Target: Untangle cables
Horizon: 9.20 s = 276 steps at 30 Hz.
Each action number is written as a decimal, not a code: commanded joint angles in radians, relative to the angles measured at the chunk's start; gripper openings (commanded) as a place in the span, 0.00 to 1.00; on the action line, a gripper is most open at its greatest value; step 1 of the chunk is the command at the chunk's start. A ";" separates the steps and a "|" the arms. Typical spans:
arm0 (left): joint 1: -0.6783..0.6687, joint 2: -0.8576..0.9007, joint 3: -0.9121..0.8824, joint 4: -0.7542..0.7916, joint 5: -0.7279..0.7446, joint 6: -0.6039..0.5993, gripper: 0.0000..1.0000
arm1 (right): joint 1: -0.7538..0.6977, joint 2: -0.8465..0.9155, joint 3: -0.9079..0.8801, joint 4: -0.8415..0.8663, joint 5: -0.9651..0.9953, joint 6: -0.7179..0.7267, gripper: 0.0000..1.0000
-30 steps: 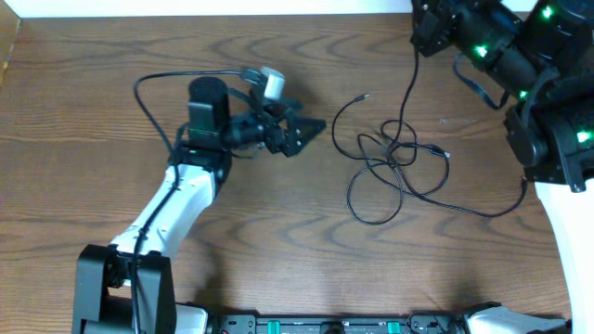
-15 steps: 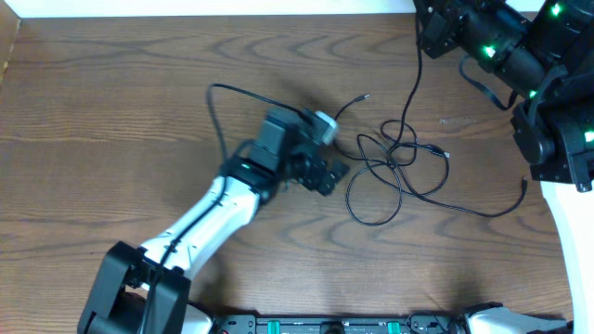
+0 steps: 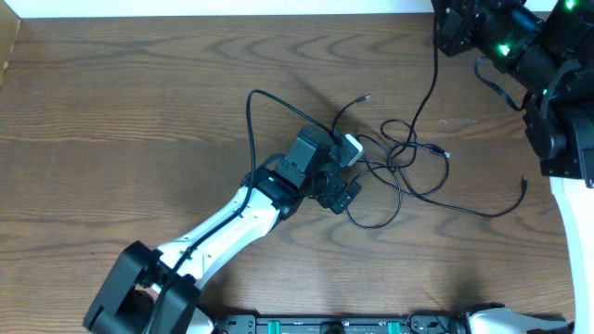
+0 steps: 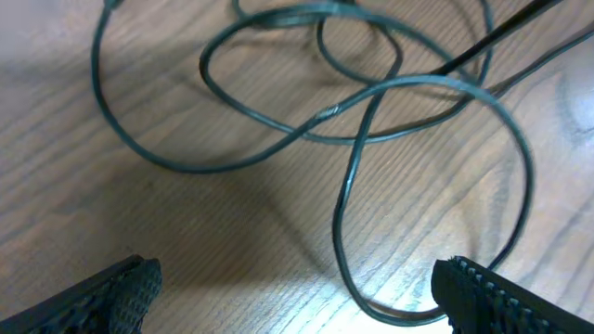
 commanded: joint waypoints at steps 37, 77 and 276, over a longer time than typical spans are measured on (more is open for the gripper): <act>-0.018 0.148 0.001 -0.023 0.116 0.022 0.96 | -0.003 -0.014 0.016 0.015 -0.022 0.022 0.01; 0.520 0.214 0.005 0.021 -0.390 -0.323 0.08 | -0.231 -0.005 0.015 -0.223 0.444 -0.093 0.01; 0.689 0.214 0.002 -0.097 0.013 -0.182 0.07 | -0.335 0.859 -0.006 -0.539 0.251 -0.717 0.99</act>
